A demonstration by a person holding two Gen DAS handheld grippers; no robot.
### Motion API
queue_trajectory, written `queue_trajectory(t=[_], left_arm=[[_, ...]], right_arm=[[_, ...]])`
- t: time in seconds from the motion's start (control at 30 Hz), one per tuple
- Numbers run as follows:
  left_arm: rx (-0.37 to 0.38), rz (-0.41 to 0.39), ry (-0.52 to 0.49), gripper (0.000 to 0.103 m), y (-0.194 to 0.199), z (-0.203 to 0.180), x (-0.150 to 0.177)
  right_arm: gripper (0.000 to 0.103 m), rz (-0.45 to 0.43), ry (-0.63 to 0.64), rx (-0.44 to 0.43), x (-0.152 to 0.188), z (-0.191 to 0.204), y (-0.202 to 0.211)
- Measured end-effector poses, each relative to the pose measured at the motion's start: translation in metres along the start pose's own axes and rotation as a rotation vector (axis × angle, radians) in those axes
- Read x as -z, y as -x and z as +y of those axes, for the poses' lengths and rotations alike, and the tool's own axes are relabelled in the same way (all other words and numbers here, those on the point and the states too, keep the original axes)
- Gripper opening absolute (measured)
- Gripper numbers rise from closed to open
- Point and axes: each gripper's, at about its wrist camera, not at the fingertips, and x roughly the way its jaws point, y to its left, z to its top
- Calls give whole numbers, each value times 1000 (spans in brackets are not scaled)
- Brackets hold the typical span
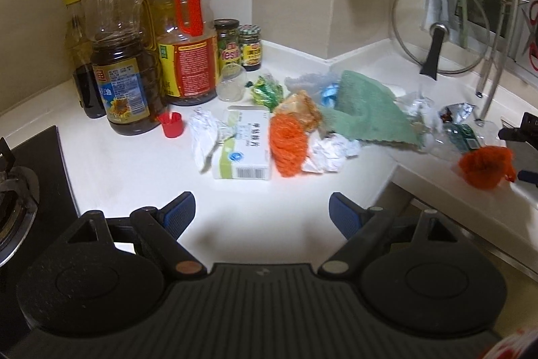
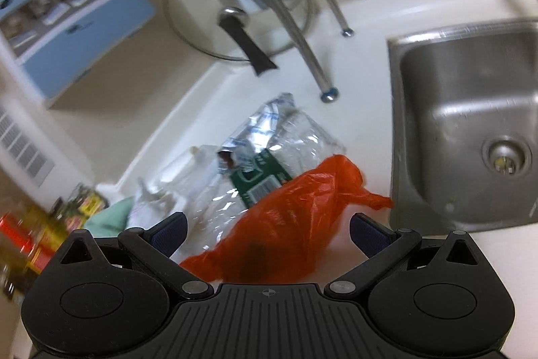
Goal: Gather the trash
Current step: 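Grasp the red plastic bag with the right gripper while the left reaches toward tissue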
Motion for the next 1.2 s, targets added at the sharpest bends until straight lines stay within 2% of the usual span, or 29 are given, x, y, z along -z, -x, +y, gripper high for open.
queue_trajectory(t=[0.13, 0.2, 0.37, 0.43, 0.6, 0.7, 0.97, 1.1, 1.2], left_arm=[[-7, 13, 5, 85, -12, 13, -4], [-9, 19, 10, 85, -18, 19, -5], [-5, 26, 17, 85, -30, 30, -8], [-5, 29, 15, 85, -35, 34, -8], [8, 33, 17, 84, -47, 43, -11], [15, 35, 13, 81, -53, 47, -14], [19, 22, 8, 74, -72, 61, -25], [8, 4, 10, 64, -88, 70, -36], [18, 2, 17, 64, -104, 75, -44]], right_arm=[[102, 23, -63, 32, -1, -3, -19], [92, 36, -77, 43, -1, -4, -25], [77, 66, -77, 78, 6, -4, -32], [71, 70, -89, 68, 9, -6, -33], [50, 64, -86, 46, 11, -4, -28], [43, 50, -51, 53, 12, 1, -22], [42, -30, 23, 40, 9, 18, 12], [42, -62, 74, 39, 4, 31, 22], [42, -73, 79, 38, 3, 38, 25]])
